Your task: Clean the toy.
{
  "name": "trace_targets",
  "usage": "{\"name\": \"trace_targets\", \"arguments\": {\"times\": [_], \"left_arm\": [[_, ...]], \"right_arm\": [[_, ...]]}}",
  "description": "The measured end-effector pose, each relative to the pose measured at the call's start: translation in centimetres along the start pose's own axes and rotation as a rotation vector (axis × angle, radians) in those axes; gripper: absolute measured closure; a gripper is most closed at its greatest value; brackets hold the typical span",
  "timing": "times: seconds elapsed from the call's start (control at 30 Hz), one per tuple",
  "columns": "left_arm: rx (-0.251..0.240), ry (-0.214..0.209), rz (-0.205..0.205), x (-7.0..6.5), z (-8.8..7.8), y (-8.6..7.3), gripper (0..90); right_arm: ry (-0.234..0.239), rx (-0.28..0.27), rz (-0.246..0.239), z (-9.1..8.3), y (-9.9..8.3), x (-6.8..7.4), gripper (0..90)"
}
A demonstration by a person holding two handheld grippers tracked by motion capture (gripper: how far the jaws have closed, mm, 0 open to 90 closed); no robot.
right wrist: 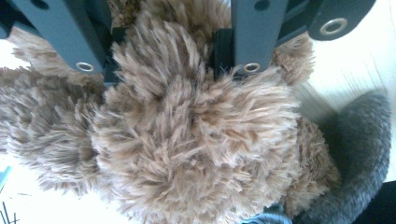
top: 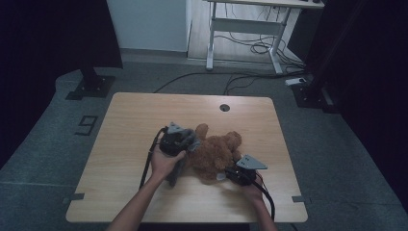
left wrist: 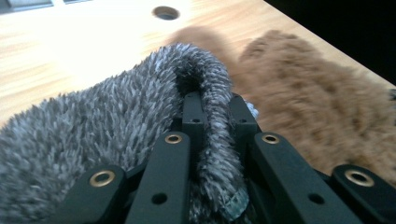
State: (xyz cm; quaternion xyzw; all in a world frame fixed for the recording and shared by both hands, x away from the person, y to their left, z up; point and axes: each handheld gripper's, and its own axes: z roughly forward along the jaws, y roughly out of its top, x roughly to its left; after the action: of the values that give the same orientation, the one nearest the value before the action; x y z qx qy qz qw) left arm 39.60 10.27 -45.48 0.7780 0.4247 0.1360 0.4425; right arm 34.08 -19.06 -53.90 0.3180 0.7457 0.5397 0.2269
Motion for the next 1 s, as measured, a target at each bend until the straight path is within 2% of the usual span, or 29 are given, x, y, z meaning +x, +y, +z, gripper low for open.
{"name": "trace_targets", "arguments": {"times": [0.17, 0.27, 0.43, 0.57, 0.63, 0.7, 0.83, 0.9, 1.0], "left_arm": [[-0.021, 0.036, -0.047, 2.2, -1.6, -0.5, 80.9], [-0.019, 0.042, -0.075, 3.2, -2.1, -1.0, 80.9], [-0.016, 0.032, -0.089, 3.7, -2.3, -2.1, 81.0], [-0.027, 0.026, -0.091, 3.5, -2.4, -2.8, 81.3], [-0.033, 0.012, -0.106, 3.5, -2.7, -3.0, 81.3], [-0.034, 0.004, -0.118, 3.3, -3.2, -2.6, 81.3], [-0.036, 0.031, -0.055, 2.2, -3.3, 0.0, 81.0], [-0.038, 0.020, -0.043, 1.6, -2.7, 1.2, 80.9], [-0.013, 0.005, -0.039, 0.7, -1.1, 2.3, 80.5]], "right_arm": [[0.000, 0.001, 0.002, 0.0, 0.0, 0.0, 61.2], [0.000, 0.000, 0.003, 0.0, 0.0, 0.0, 61.2], [0.002, 0.004, 0.004, 0.0, -0.1, 0.1, 61.2], [0.008, 0.007, 0.008, -0.1, -0.2, 0.2, 61.2], [0.012, 0.010, 0.008, -0.2, -0.3, 0.2, 61.3], [0.017, 0.014, 0.004, -0.3, -0.4, 0.3, 61.4], [0.021, 0.016, 0.010, -0.5, -0.5, 0.2, 61.5], [0.025, 0.018, 0.010, -0.5, -0.6, 0.1, 61.6], [0.029, 0.021, 0.002, -0.6, -0.6, 0.1, 61.6]]}}
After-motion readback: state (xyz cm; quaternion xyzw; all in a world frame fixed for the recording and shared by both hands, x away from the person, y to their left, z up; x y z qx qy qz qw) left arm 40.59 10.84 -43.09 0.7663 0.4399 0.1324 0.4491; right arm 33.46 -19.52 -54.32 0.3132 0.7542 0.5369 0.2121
